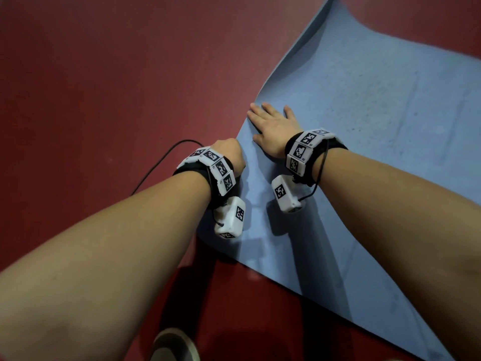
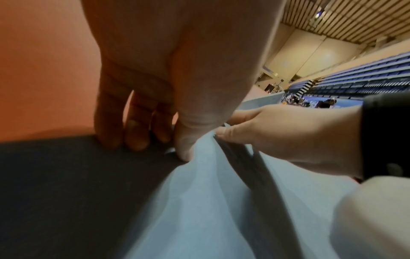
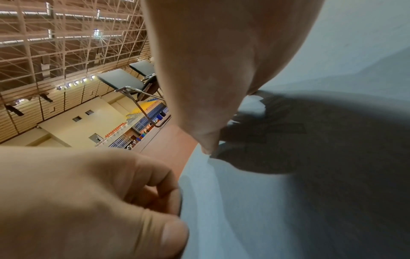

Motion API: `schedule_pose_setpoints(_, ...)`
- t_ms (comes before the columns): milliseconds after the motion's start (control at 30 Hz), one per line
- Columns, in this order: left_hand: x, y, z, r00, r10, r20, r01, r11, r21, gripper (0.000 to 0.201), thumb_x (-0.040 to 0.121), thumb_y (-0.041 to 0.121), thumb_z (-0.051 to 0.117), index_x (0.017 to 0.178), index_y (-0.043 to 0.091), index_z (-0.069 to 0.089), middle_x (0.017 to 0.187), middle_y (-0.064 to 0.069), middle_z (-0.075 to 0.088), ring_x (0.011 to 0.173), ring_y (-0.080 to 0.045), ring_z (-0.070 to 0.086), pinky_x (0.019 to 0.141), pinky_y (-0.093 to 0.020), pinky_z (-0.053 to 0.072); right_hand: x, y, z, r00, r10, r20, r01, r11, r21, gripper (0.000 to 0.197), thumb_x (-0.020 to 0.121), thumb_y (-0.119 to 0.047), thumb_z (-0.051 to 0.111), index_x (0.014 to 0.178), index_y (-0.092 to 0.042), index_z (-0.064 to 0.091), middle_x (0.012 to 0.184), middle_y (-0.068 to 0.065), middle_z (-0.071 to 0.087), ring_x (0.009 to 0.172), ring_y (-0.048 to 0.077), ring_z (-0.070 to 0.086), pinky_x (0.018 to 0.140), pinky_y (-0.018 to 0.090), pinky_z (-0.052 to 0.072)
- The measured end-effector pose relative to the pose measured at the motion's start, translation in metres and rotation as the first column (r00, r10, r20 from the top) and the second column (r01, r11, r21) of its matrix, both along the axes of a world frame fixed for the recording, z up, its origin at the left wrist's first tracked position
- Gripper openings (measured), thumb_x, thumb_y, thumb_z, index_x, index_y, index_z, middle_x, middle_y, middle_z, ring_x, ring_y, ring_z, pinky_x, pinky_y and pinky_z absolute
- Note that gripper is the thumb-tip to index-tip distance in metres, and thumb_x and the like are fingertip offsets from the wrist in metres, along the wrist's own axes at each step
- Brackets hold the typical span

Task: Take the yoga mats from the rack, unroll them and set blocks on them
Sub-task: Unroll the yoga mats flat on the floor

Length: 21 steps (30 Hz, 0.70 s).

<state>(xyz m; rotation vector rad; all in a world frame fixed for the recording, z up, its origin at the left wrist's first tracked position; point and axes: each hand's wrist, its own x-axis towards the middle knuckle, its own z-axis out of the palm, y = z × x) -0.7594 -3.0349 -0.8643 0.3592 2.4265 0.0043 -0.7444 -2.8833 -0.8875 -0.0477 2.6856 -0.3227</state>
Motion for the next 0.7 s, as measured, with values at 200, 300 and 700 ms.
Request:
schedule_pose_setpoints(200,-0.013,0.022,0.006,0.999,0.031,0.035,-0.033,0.998,0.058,0.019,0.083,0.028,0.063,0.079,0.011,0.054,0.082,-0.010,0.061,0.076,-0.032,0.060,0.066,-0.033,0.046,-0.038,0.028,0.000,0.998,-0.064,-0.022,0.064,0.998,0.013,0.067,0.100,-0.042,0.038,0.158,-0.023,0.011,0.165,-0.007,0.000,0.152,0.016,-0.001,0.119,0.056,0.001)
schedule_pose_setpoints(300,-0.019,0.027,0.006,0.997,0.062,0.051,-0.065,0.995,0.071,0.035,0.084,0.041,0.067,0.075,0.010,0.052,0.073,-0.007,0.055,0.071,-0.030,0.057,0.061,-0.029,0.041,-0.055,0.052,-0.001,0.986,-0.164,-0.041,0.165,0.986,0.033,0.070,0.097,-0.048,0.041,0.157,-0.028,0.011,0.165,-0.006,-0.001,0.152,0.021,-0.002,0.118,0.059,0.000)
schedule_pose_setpoints(700,-0.059,0.072,-0.005,0.994,0.078,-0.081,-0.051,0.953,0.298,0.036,0.074,0.042,0.078,0.091,0.020,0.056,0.093,-0.004,0.064,0.086,-0.029,0.058,0.066,-0.032,0.040,-0.061,0.069,-0.020,0.980,-0.161,-0.117,0.162,0.987,0.001,0.065,0.099,-0.048,0.034,0.157,-0.034,0.006,0.165,-0.005,-0.006,0.151,0.025,-0.012,0.116,0.060,-0.010)
